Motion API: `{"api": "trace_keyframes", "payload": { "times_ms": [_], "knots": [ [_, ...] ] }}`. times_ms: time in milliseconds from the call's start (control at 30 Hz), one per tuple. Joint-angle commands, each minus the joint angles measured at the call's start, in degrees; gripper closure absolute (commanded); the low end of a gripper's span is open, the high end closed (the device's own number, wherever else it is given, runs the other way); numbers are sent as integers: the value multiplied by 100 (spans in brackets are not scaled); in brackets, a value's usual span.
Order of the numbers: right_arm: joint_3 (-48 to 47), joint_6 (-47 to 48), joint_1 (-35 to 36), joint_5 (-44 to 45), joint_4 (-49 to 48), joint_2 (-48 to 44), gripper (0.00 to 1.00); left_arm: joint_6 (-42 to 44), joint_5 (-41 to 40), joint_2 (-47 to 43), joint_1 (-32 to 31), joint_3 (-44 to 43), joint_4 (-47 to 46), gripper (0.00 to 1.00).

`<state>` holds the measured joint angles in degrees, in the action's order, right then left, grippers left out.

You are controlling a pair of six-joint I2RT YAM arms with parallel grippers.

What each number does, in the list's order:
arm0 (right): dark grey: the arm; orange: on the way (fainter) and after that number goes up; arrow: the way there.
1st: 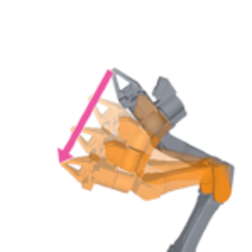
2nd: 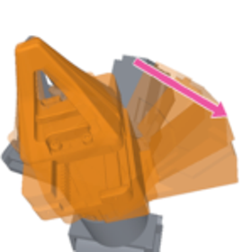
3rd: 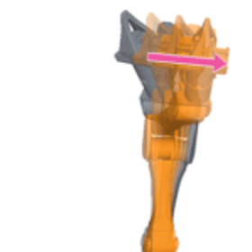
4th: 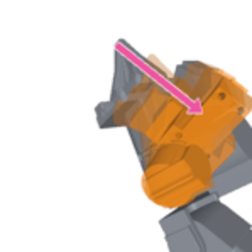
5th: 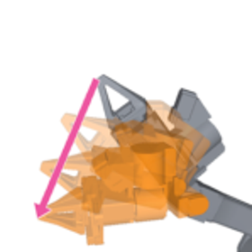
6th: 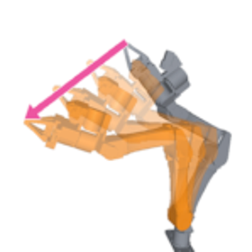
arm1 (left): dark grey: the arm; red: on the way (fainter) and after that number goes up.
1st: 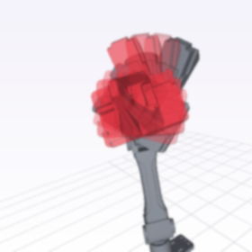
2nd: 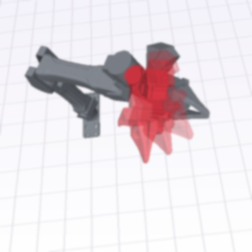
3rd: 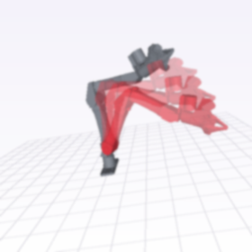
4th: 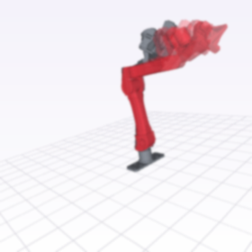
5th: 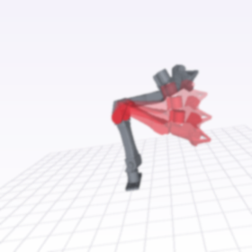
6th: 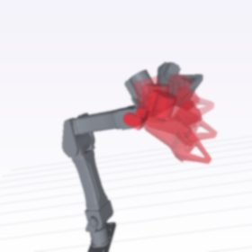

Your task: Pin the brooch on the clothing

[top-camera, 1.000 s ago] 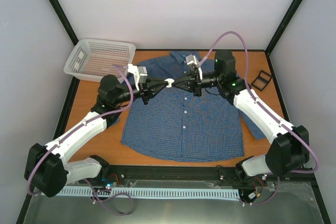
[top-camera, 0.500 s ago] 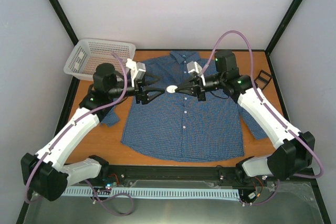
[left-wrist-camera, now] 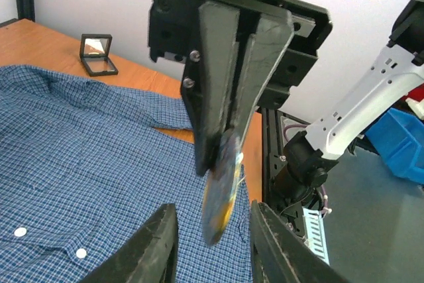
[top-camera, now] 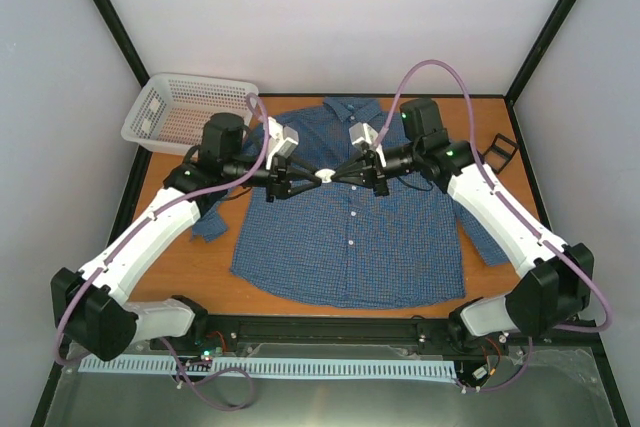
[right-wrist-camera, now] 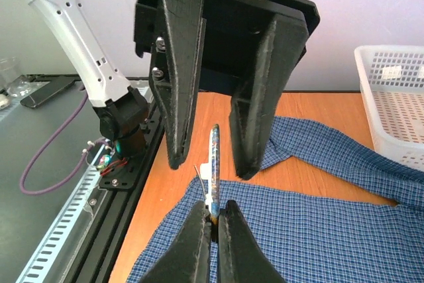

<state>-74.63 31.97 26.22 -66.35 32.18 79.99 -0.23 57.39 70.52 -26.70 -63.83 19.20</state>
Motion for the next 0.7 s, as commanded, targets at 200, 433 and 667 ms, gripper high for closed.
{"api": "trace_keyframes", "payload": {
  "times_ms": [200, 433, 667],
  "knots": [
    [-217, 202, 67, 37, 240, 135, 97, 392, -333, 38, -219, -335, 255, 80],
    [-244, 245, 67, -4, 281, 156, 98, 526, -338, -46, -215, -289, 422, 76],
    [-249, 317, 76, -19, 378, 200, 97, 524, -367, -23, -218, -394, 402, 84]
  ]
}}
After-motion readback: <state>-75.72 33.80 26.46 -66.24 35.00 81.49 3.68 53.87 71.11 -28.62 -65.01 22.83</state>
